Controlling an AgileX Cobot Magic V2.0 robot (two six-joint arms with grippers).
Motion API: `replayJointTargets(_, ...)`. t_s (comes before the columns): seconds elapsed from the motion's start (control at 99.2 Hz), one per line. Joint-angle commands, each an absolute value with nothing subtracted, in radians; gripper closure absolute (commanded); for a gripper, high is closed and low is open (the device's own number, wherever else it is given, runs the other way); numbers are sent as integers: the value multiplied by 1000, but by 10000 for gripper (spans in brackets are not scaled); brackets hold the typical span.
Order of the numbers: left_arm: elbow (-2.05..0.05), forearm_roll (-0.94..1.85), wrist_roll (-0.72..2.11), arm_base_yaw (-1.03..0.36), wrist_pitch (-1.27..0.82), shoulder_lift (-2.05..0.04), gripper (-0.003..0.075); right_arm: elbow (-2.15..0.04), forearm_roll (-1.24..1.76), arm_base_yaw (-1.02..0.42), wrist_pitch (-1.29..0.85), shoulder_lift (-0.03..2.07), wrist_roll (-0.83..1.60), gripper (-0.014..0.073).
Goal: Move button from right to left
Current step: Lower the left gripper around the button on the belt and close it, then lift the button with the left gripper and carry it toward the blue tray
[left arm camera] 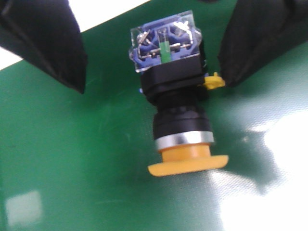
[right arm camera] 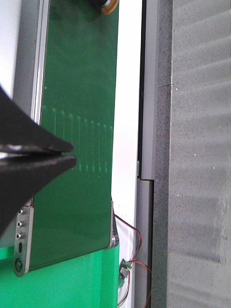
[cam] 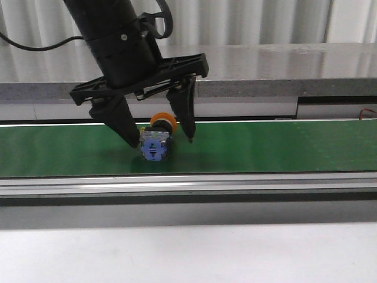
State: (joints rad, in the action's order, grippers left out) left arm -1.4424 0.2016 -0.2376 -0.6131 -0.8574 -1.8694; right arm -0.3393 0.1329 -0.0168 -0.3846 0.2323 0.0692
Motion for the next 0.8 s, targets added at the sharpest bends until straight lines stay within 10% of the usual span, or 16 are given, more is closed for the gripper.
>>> replayJointTargets(0.0,-1474,214,-252,-620,-853,-1829,260,-364,140,-15,-302,239,79,662)
replayJointTargets(0.282,-1474,190,-252,-620,-855,-1831,698,-364,140,-15,-302,239,79,662)
replayJointTargets(0.786,-1485,151,-233,-538,-887,-1689,713,-364,140,-15,-302,239,79,662)
